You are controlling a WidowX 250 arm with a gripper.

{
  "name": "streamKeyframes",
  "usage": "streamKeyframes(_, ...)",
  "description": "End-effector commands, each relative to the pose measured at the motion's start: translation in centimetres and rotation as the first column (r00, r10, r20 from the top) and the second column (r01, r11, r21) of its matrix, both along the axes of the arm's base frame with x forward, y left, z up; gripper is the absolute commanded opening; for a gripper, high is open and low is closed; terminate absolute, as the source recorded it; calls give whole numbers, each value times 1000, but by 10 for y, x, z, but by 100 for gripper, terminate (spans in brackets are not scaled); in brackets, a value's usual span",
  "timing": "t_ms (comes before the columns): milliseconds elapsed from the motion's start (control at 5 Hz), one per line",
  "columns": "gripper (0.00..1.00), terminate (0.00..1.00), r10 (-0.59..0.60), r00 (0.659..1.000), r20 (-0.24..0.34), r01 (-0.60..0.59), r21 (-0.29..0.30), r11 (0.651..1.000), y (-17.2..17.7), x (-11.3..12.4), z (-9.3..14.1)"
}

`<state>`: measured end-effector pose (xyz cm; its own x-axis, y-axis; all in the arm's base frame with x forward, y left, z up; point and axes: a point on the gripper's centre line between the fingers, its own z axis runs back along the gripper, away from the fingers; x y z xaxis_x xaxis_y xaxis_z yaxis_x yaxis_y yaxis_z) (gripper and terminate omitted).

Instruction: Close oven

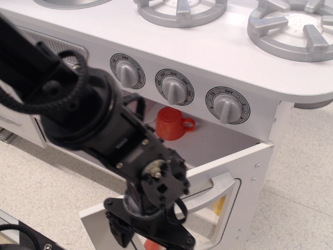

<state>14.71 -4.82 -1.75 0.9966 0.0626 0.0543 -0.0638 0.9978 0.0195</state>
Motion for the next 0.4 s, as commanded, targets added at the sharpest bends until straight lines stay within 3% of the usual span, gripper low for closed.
streamKeyframes(0,100,0,93,992,86,-97,45,994,36,37,10)
streamKeyframes(200,100,0,118,987,107,-126,66,990,46,56,9)
